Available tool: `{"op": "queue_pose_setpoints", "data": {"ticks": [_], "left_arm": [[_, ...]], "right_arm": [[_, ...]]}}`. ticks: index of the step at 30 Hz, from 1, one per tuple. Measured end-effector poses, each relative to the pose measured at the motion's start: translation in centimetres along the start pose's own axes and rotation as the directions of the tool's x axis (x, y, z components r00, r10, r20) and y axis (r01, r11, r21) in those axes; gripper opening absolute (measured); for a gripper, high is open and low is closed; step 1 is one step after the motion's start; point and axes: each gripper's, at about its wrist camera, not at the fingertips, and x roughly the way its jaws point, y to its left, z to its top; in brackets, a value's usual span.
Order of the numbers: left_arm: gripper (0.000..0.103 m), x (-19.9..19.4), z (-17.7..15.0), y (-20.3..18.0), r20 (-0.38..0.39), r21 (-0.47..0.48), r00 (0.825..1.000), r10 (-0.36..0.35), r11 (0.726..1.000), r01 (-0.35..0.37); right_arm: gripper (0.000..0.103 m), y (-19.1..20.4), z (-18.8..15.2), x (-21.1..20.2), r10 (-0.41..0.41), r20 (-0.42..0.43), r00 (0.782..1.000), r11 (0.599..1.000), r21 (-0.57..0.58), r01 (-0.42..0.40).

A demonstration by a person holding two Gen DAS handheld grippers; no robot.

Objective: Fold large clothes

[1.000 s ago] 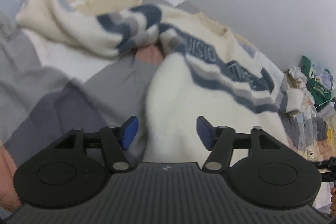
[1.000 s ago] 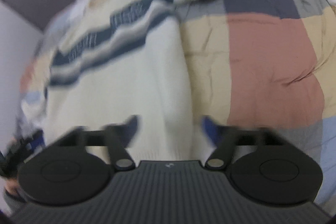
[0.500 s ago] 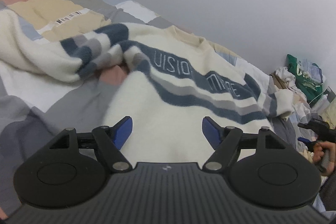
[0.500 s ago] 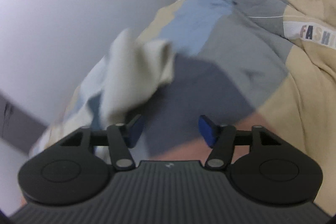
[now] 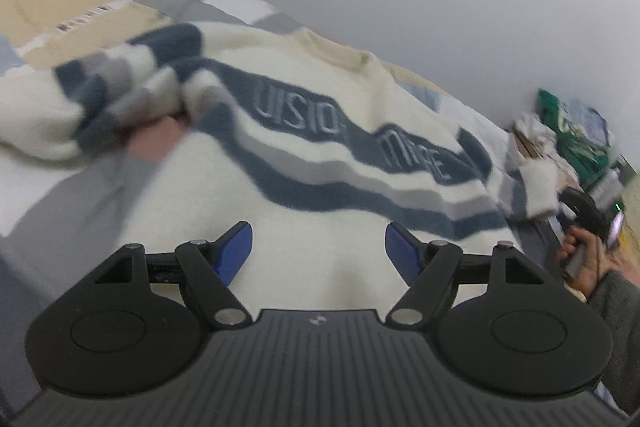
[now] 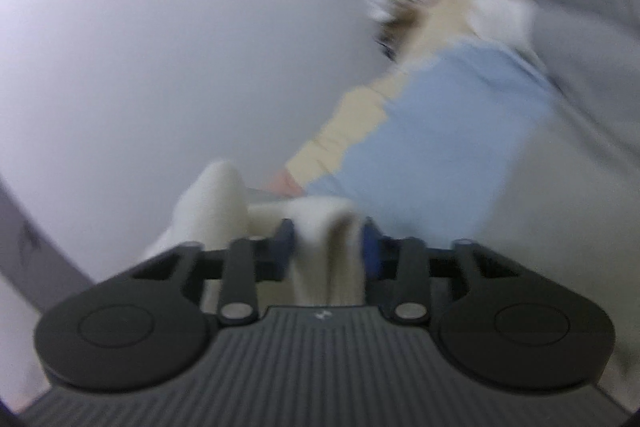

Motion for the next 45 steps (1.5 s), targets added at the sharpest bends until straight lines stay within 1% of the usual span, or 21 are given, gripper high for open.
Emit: {"op": "queue_pose_setpoints", "data": {"ticks": [2,4,7,11,13,14,16,19,21,23,25,27,29,31,33,36,38,39,41,43,45], "left_arm": [[0.077,0.4,-0.1,-0.5,-0.013,0.023,1.000,-0.014,1.000,0.015],[0.077,0.7,-0.3,-0.9,-0.018,0.044,1.000,-0.016,0.999,0.017],[0.077,1.2,-0.2,-1.3,-0.036,0.061,0.999,0.032,0.998,-0.029],[0.077,1.6,0.0,-0.7,-0.049,0.076,0.995,0.087,0.994,-0.083],[0.077,2.2,0.1,-0.5,-0.077,0.107,0.988,0.137,0.986,-0.128],[0.077,2.3,0.1,-0.3,-0.083,0.099,0.984,0.160,0.984,-0.151],[0.077,1.7,0.4,0.3,-0.076,0.050,0.986,0.149,0.988,-0.145],[0.077,0.1,0.8,0.4,-0.027,0.048,0.990,0.141,0.989,-0.140],[0.077,-1.0,1.1,0.7,-0.001,0.037,0.992,0.127,0.991,-0.127],[0.077,-1.8,1.5,1.2,0.016,0.011,0.995,0.101,0.995,-0.102],[0.078,-2.8,1.7,1.8,0.038,-0.025,0.997,0.071,0.997,-0.071],[0.078,-3.8,2.0,2.6,0.053,-0.061,0.998,0.041,0.997,-0.038],[0.078,-4.6,2.2,3.6,0.070,-0.081,0.997,0.022,0.997,-0.016],[0.078,-5.2,2.3,4.4,0.089,-0.085,0.995,0.032,0.996,-0.025],[0.078,-5.7,2.5,5.2,0.110,-0.087,0.993,0.040,0.996,-0.030],[0.078,-6.3,2.9,6.5,0.136,-0.089,0.990,0.041,0.996,-0.029],[0.079,-6.4,3.1,7.2,0.145,-0.097,0.988,0.047,0.995,-0.033],[0.079,-6.4,3.2,7.6,0.147,-0.105,0.988,0.048,0.994,-0.033],[0.079,-6.3,3.2,8.3,0.147,-0.122,0.988,0.044,0.992,-0.026],[0.079,-5.8,3.2,8.8,0.139,-0.122,0.990,0.010,0.993,0.007],[0.079,-5.4,3.0,8.9,0.123,-0.103,0.992,0.014,0.995,-0.001]], "right_arm": [[0.023,0.3,0.5,0.2,-0.014,0.002,1.000,0.998,-0.063,0.014],[0.022,0.0,1.6,-0.7,-0.024,0.045,0.999,0.998,-0.061,0.026],[0.020,-0.8,4.4,-2.8,-0.054,0.140,0.989,0.998,-0.011,0.056],[0.019,0.4,8.7,-5.4,-0.089,0.212,0.973,0.992,-0.074,0.106],[0.019,2.1,10.2,-6.9,-0.070,0.233,0.970,0.990,-0.100,0.096],[0.019,3.3,10.7,-7.6,-0.059,0.239,0.969,0.988,-0.127,0.092],[0.019,6.5,11.2,-9.0,-0.012,0.244,0.970,0.975,-0.210,0.065],[0.019,12.1,11.5,-11.5,0.100,0.236,0.967,0.946,-0.323,-0.019],[0.019,16.3,10.9,-13.1,0.170,0.217,0.961,0.909,-0.411,-0.068],[0.019,21.0,9.4,-14.7,0.209,0.190,0.959,0.848,-0.524,-0.081],[0.019,25.8,7.1,-16.1,0.227,0.161,0.961,0.754,-0.653,-0.069],[0.019,29.7,4.3,-17.6,0.274,0.111,0.955,0.659,-0.745,-0.103],[0.019,32.9,1.5,-19.1,0.324,0.053,0.945,0.596,-0.787,-0.161],[0.019,35.7,-1.5,-20.3,0.367,-0.013,0.930,0.535,-0.815,-0.222],[0.019,38.5,-5.4,-21.5,0.396,-0.085,0.914,0.436,-0.859,-0.268],[0.019,41.3,-11.2,-22.2,0.404,-0.196,0.894,0.298,-0.895,-0.331],[0.019,42.5,-14.9,-22.5,0.388,-0.263,0.884,0.233,-0.900,-0.369],[0.019,43.0,-17.0,-22.2,0.371,-0.301,0.878,0.207,-0.895,-0.394],[0.020,44.1,-19.9,-21.4,0.332,-0.350,0.876,0.186,-0.886,-0.424],[0.022,44.4,-22.3,-19.8,0.278,-0.402,0.872,0.183,-0.869,-0.459],[0.023,44.9,-24.3,-18.5,0.190,-0.475,0.859,0.195,-0.839,-0.508]]}}
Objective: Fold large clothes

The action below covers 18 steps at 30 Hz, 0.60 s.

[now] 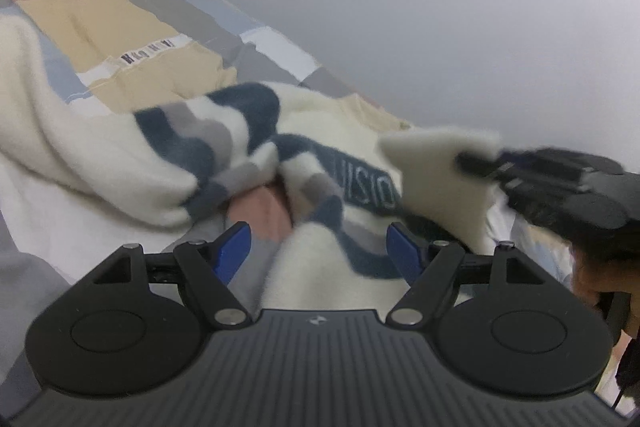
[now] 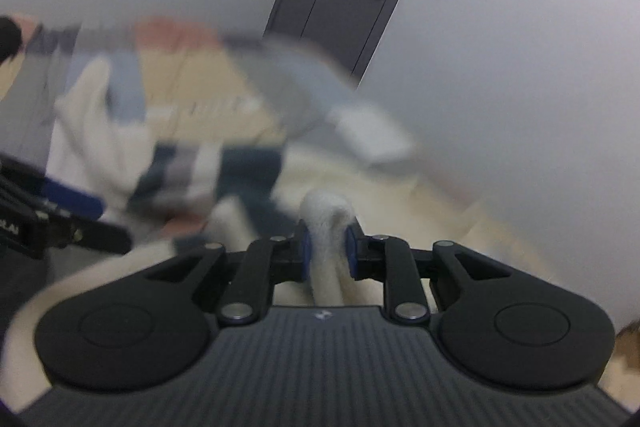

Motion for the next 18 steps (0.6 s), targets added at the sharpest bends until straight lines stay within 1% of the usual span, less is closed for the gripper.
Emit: {"op": "queue_pose_setpoints", "data": {"ticks": [1,2,3,4,6,9,11,12,13,14,16,17,18], "left_arm": [[0.079,0.2,-0.1,0.0,-0.006,0.008,1.000,0.007,1.000,-0.007],[0.079,0.4,-0.2,0.1,-0.015,0.008,1.000,0.009,1.000,-0.009],[0.079,0.6,-0.2,0.2,-0.027,-0.001,1.000,0.006,1.000,-0.006],[0.079,0.8,-0.2,0.4,-0.036,-0.014,0.999,-0.003,1.000,0.002],[0.079,0.9,-0.1,0.6,-0.040,-0.035,0.999,-0.018,0.999,0.017],[0.080,1.0,0.0,0.5,-0.039,-0.033,0.999,-0.023,0.999,0.021],[0.080,1.1,-0.3,0.4,-0.036,-0.043,0.999,-0.033,0.999,0.032],[0.080,1.2,-0.5,0.3,-0.035,-0.054,0.999,-0.042,0.998,0.040],[0.080,1.3,-0.7,0.1,-0.035,-0.058,0.998,-0.050,0.997,0.048],[0.080,1.5,-0.9,-0.1,-0.037,-0.052,0.998,-0.058,0.997,0.056],[0.080,1.8,-1.2,-0.9,-0.042,-0.016,0.998,-0.053,0.998,0.053],[0.080,1.9,-1.4,-1.2,-0.039,0.005,0.998,-0.049,0.999,0.049],[0.080,2.0,-1.6,-1.5,-0.033,0.023,0.998,-0.046,0.999,0.046]], "right_arm": [[0.024,0.6,0.2,0.7,0.020,-0.053,0.998,1.000,0.013,-0.020],[0.027,0.8,0.2,1.1,0.026,-0.080,0.996,0.999,0.032,-0.024],[0.037,1.4,0.0,0.7,0.040,-0.081,0.996,0.998,0.053,-0.036],[0.054,1.0,-0.2,0.4,0.065,-0.070,0.995,0.995,0.083,-0.059],[0.075,0.2,-0.2,-0.4,0.121,-0.051,0.991,0.981,0.161,-0.112],[0.075,-1.5,-0.7,-1.9,0.178,-0.011,0.984,0.940,0.299,-0.167],[0.075,-3.4,-1.5,-3.0,0.177,0.042,0.983,0.888,0.424,-0.178],[0.075,-4.4,-2.3,-3.5,0.165,0.070,0.984,0.852,0.492,-0.178],[0.075,-5.6,-3.3,-3.8,0.142,0.086,0.986,0.814,0.557,-0.166],[0.075,-6.5,-4.4,-3.9,0.108,0.083,0.991,0.780,0.611,-0.136],[0.075,-7.9,-6.8,-3.7,0.030,0.047,0.998,0.721,0.691,-0.054],[0.075,-8.5,-8.1,-3.5,0.011,0.024,1.000,0.688,0.725,-0.025],[0.075,-9.2,-9.6,-3.2,0.002,-0.002,1.000,0.645,0.764,0.000]]}}
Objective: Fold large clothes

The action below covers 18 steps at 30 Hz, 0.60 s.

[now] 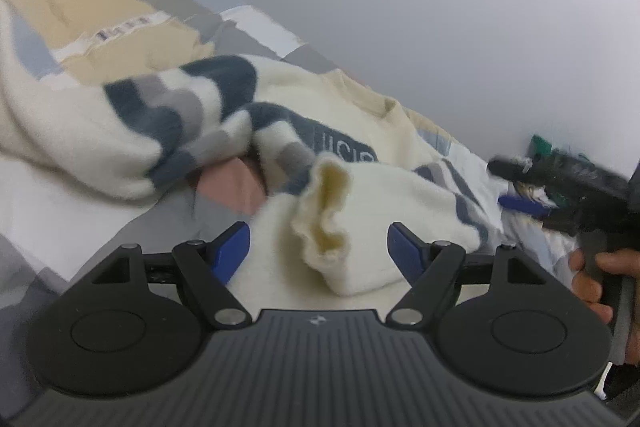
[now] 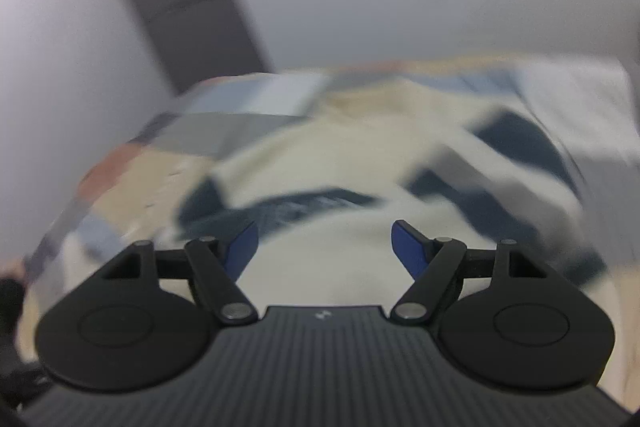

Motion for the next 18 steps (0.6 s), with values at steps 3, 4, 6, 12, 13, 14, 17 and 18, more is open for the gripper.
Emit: {"op": "queue_pose_setpoints", "data": {"ticks": [3,4,6,12,13,14,17,18], "left_arm": [[0.080,-0.2,-0.3,-0.7,0.026,0.034,1.000,-0.002,0.999,0.001],[0.080,-0.3,-0.4,-1.0,0.038,0.055,0.999,-0.002,0.998,0.000],[0.080,-0.1,-0.6,-1.6,0.054,0.096,0.998,0.022,0.995,-0.027],[0.080,2.4,-0.9,-1.4,0.010,0.088,0.991,0.136,0.987,-0.136],[0.080,2.7,-0.9,-1.2,0.012,0.079,0.983,0.181,0.980,-0.181],[0.080,2.9,-0.9,-0.9,0.007,0.068,0.977,0.213,0.975,-0.213],[0.080,3.5,-0.7,0.8,-0.043,-0.020,0.969,0.245,0.969,-0.246],[0.080,3.6,-0.6,1.5,-0.064,-0.055,0.968,0.241,0.968,-0.245]], "right_arm": [[0.075,-3.8,-1.7,0.9,-0.015,-0.019,1.000,0.992,0.124,0.017],[0.074,-4.6,-2.1,1.1,-0.032,-0.020,0.999,0.991,0.132,0.035],[0.073,-5.9,-2.3,1.7,-0.049,-0.023,0.999,0.987,0.151,0.052],[0.052,-8.2,-2.1,3.6,-0.077,-0.009,0.997,0.986,0.146,0.077],[0.045,-8.6,-2.0,4.2,-0.097,-0.026,0.995,0.985,0.142,0.100],[0.042,-9.1,-2.0,4.7,-0.118,-0.038,0.992,0.981,0.148,0.122],[0.039,-10.6,-2.5,6.2,-0.116,-0.095,0.989,0.977,0.171,0.131],[0.039,-10.7,-2.6,6.3,-0.111,-0.096,0.989,0.979,0.164,0.125]]}}
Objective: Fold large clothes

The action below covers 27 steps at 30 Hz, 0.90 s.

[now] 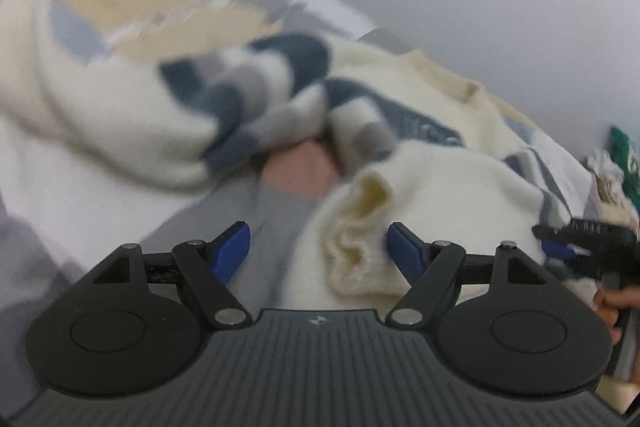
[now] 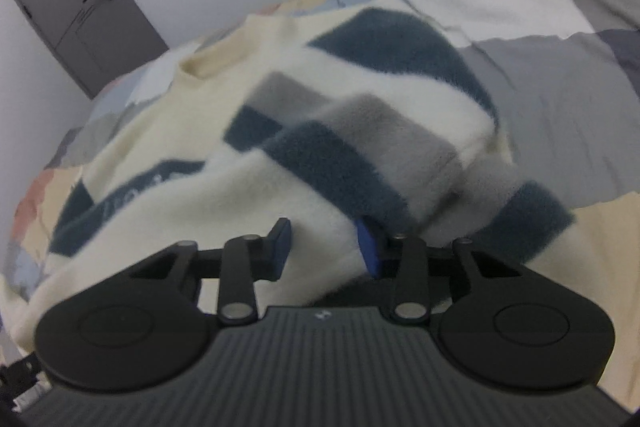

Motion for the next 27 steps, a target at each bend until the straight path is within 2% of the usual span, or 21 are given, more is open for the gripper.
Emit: {"op": "queue_pose_setpoints", "data": {"ticks": [3,9,12,15,19,22,23,24,25,27], "left_arm": [[0.080,-0.3,0.0,0.8,-0.010,-0.057,1.000,-0.014,0.998,0.014],[0.080,-2.4,0.3,1.3,0.056,-0.087,0.998,0.007,0.996,-0.002],[0.080,-3.5,0.9,1.9,0.096,-0.116,0.995,0.027,0.993,-0.016],[0.081,-4.8,1.7,3.0,0.146,-0.157,0.986,0.085,0.986,-0.062],[0.085,-5.1,3.4,5.1,0.176,-0.252,0.965,0.192,0.957,-0.144],[0.085,-4.3,4.7,6.4,0.188,-0.276,0.931,0.314,0.926,-0.257],[0.085,-4.1,5.1,6.8,0.189,-0.286,0.916,0.353,0.912,-0.292],[0.085,-3.7,5.5,7.4,0.185,-0.308,0.902,0.390,0.895,-0.324],[0.085,-3.4,6.0,8.2,0.179,-0.328,0.893,0.413,0.881,-0.341],[0.085,-2.6,6.8,9.4,0.158,-0.362,0.880,0.448,0.855,-0.371]], "right_arm": [[0.039,0.2,0.1,-0.1,0.001,-0.009,1.000,1.000,-0.014,-0.001],[0.039,0.4,-0.2,-1.0,-0.018,-0.019,1.000,1.000,0.010,0.018],[0.041,1.2,-0.8,-1.9,-0.053,-0.028,0.998,0.995,-0.082,0.050],[0.042,1.7,-1.7,-3.0,-0.065,-0.033,0.997,0.987,-0.150,0.060],[0.042,1.2,-2.5,-3.8,-0.053,-0.064,0.997,0.995,-0.092,0.047],[0.042,0.6,-2.6,-4.1,-0.058,-0.062,0.996,0.998,-0.033,0.056],[0.043,0.4,-2.6,-4.2,-0.073,-0.060,0.996,0.997,-0.015,0.072],[0.051,0.2,-2.6,-4.1,-0.095,-0.057,0.994,0.995,-0.003,0.095],[0.058,0.0,-2.7,-4.1,-0.114,-0.052,0.992,0.993,0.004,0.114],[0.062,-0.2,-2.9,-3.9,-0.135,-0.046,0.990,0.991,0.014,0.135]]}}
